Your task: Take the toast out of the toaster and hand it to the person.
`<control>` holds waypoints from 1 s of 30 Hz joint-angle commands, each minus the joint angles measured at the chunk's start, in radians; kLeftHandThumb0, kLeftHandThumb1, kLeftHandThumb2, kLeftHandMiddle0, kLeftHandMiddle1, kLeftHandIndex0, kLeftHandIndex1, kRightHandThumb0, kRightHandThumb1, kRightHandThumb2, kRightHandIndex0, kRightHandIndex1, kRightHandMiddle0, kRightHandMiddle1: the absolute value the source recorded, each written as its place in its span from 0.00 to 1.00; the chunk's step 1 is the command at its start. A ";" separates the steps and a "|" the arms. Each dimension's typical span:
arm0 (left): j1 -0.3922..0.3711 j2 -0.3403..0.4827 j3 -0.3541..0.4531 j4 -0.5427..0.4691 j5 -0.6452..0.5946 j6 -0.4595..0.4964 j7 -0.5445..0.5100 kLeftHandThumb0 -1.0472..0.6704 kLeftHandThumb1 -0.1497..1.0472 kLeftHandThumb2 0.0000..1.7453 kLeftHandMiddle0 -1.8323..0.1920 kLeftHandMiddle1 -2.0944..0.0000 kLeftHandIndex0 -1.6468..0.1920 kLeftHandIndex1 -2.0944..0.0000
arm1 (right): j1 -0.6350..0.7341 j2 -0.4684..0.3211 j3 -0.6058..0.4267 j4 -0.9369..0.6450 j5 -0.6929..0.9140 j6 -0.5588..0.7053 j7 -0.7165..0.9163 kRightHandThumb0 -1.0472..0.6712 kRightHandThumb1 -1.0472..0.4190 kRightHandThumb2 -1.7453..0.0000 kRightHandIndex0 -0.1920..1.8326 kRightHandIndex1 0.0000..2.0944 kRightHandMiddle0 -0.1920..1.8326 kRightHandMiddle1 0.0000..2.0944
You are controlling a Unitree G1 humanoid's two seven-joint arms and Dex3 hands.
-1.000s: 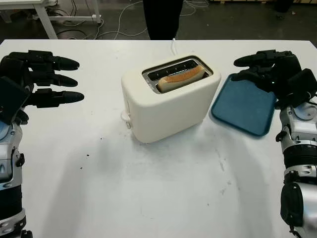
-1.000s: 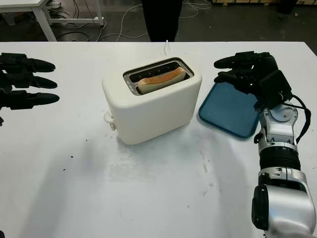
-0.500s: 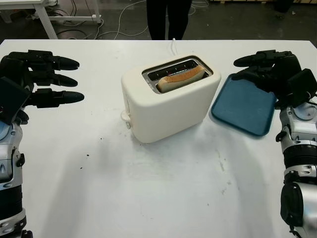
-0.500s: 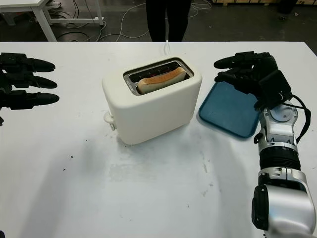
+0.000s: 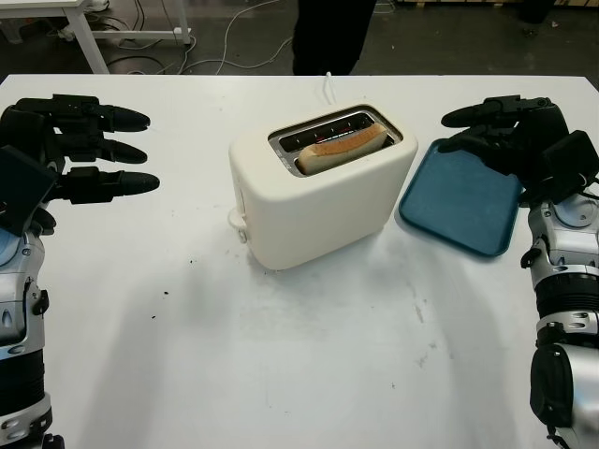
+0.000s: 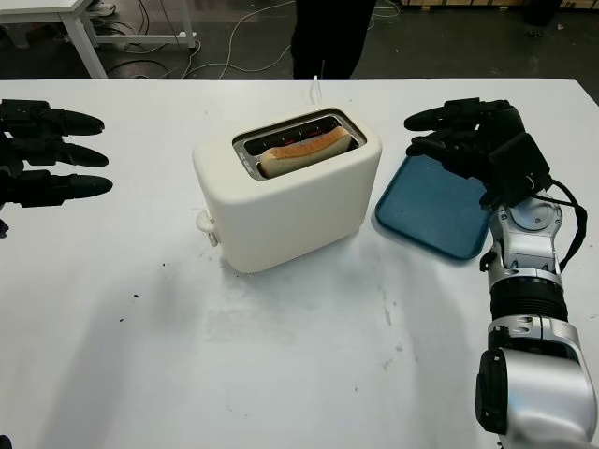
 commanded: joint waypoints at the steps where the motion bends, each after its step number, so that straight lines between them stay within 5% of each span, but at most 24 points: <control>1: 0.007 -0.005 0.004 -0.004 -0.005 -0.001 0.009 0.03 0.42 0.00 0.31 0.80 0.23 0.91 | -0.013 -0.004 -0.002 0.009 0.004 -0.023 -0.006 0.00 0.17 1.00 0.61 0.37 0.72 0.10; 30: 0.006 0.002 -0.002 0.006 0.009 -0.031 0.013 0.01 0.44 0.00 0.32 0.78 0.24 0.90 | -0.015 -0.007 0.006 0.002 -0.006 -0.020 -0.022 0.00 0.17 1.00 0.60 0.39 0.70 0.13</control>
